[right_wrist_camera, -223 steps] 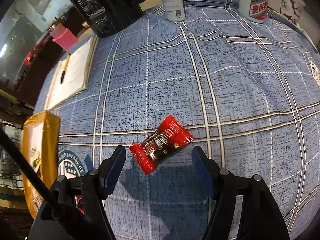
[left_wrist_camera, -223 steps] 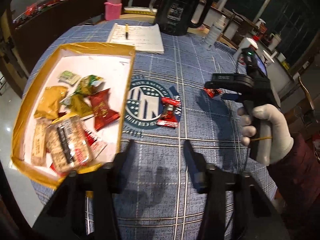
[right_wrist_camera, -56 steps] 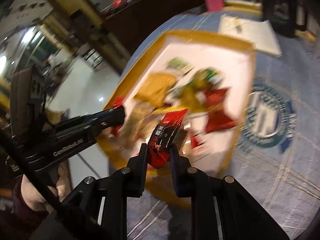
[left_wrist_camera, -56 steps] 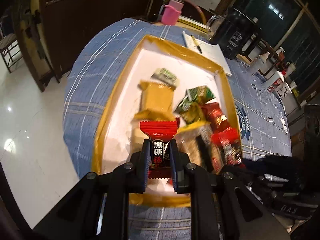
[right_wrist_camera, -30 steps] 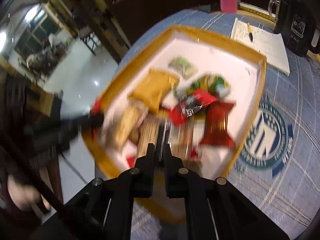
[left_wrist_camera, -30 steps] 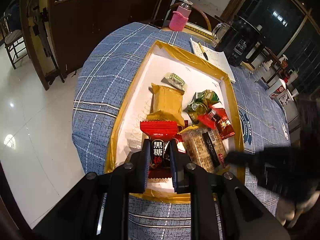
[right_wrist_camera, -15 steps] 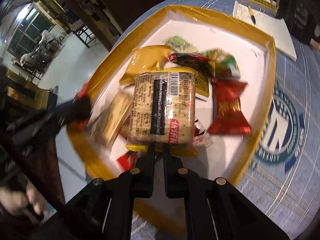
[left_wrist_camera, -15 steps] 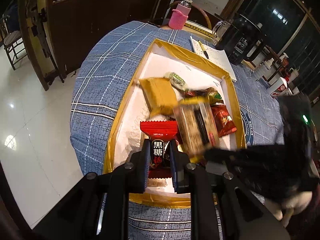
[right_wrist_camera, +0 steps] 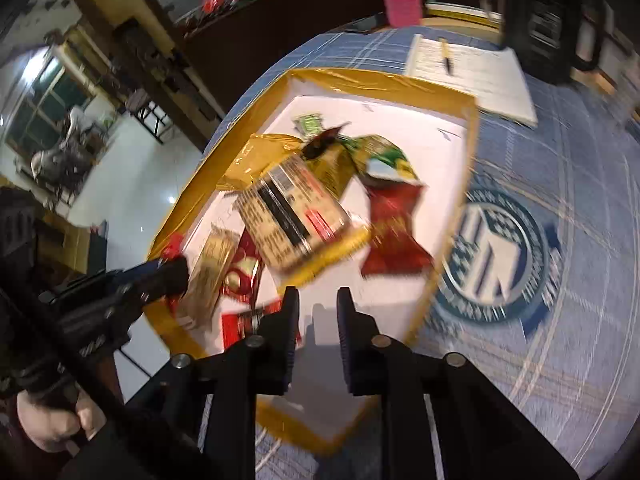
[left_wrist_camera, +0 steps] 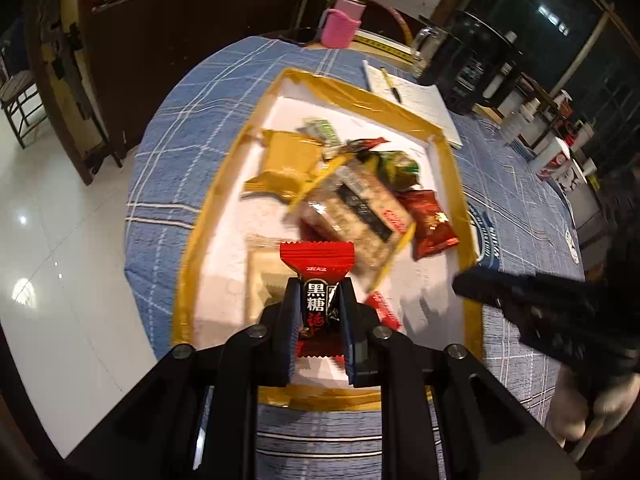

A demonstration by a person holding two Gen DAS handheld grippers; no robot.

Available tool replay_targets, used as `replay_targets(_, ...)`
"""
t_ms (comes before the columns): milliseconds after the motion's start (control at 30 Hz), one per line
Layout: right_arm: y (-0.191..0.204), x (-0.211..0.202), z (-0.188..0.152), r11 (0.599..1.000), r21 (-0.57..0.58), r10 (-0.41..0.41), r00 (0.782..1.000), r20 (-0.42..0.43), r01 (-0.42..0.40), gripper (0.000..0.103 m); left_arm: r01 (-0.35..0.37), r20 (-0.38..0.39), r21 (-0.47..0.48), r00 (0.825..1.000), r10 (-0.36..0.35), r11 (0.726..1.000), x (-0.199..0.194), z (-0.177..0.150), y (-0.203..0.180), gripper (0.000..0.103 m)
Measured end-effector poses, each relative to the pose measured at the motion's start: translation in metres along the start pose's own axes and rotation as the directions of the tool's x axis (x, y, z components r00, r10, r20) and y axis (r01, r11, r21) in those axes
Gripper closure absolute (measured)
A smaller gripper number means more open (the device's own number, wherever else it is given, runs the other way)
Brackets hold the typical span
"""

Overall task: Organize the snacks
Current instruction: 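Open the right tool to drop its red candy while the left tool holds its candy over the tray, then lower the red candy into the tray and open the left tool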

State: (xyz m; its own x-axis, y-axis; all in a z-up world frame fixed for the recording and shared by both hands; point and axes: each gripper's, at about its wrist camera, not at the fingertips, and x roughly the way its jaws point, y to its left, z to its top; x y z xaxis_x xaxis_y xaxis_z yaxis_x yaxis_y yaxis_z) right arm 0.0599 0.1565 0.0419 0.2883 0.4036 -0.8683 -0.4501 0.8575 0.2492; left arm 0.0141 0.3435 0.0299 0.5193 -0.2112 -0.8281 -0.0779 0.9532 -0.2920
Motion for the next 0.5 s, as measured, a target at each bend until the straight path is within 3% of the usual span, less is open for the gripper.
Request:
replay_targets(167,-0.018,-0.017,-0.029,0.999,0.049,0.001,1.000,0.015,-0.002,0.084,-0.041,-0.009,0.050,0.999,0.042,0.998,0.007,-0.002,-0.027,0.083)
replay_targets(333,-0.025,-0.037,-0.049,0.998,0.010,-0.070,0.995,0.064,0.070,0.084,-0.126,-0.019,0.097,0.992,0.128,0.987,0.018,-0.005,-0.051,0.083)
replay_targets(500,-0.033,-0.054,-0.059,0.996,-0.002,-0.085,0.992,0.097,0.085,0.084,-0.190,-0.008,0.134,0.981,0.193,0.973,0.018,-0.013,-0.075,0.083)
